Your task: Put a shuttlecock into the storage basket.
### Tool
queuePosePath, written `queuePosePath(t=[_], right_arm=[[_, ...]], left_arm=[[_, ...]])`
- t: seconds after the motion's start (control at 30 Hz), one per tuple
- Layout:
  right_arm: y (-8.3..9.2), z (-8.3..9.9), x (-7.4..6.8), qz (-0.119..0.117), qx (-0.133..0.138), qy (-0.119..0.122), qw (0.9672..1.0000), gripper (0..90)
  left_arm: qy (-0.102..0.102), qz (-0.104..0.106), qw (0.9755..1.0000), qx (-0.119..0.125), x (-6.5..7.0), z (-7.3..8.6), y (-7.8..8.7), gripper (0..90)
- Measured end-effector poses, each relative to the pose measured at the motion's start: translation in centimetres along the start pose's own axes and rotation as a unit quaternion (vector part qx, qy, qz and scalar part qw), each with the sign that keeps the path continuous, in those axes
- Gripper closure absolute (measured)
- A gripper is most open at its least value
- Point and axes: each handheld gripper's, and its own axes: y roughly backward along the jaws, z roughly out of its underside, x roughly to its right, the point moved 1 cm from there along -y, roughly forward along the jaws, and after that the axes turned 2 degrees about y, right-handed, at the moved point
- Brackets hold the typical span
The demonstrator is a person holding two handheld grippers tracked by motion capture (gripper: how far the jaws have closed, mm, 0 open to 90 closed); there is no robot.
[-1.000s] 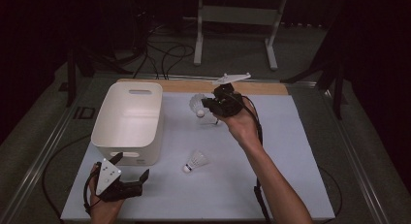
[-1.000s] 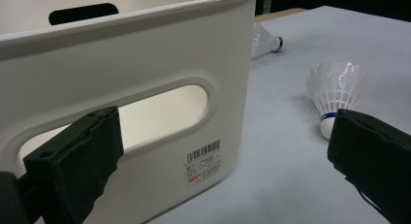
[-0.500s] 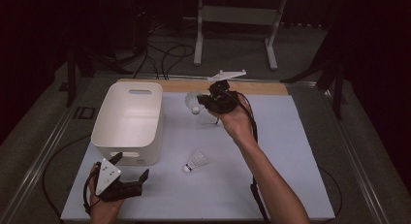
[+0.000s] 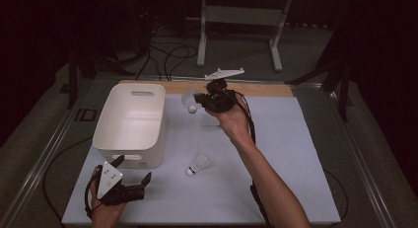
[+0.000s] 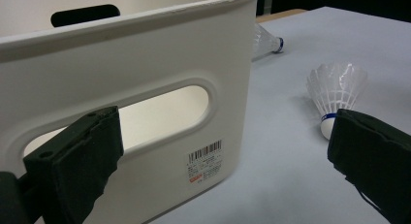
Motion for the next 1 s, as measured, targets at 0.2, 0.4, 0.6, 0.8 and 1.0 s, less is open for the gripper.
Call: queuePosePath(t=[0.2,0.4,0.6,0.8,1.0], right_arm=[[-0.2,-0.5,-0.1,-0.003,0.005,-0.004,1.0000,89.1],[-0.6,-0.6,-0.2,-0.004,0.007,-0.003,1.0000,89.1],[-1.0,-0.8,-0.6,-0.006,0.005,-0.003,1.0000,89.1],[-1.2,-1.2,-0.9,-0.008,0.007,-0.001,0.9999,89.1],[-1.6,-1.7,-1.3,-0.011,0.010,0.004,0.9999,89.1]], left_arm=[[0.000,0.001,1.0000,0.001,0.0,0.0,0.0,0.2],[0.000,0.001,1.0000,0.001,0.0,0.0,0.0,0.1],[-0.001,0.001,1.0000,0.001,0.0,0.0,0.0,0.1],[-0.001,0.002,1.0000,0.001,0.0,0.0,0.0,0.2],[0.000,0.002,1.0000,0.001,0.0,0.0,0.0,0.2]])
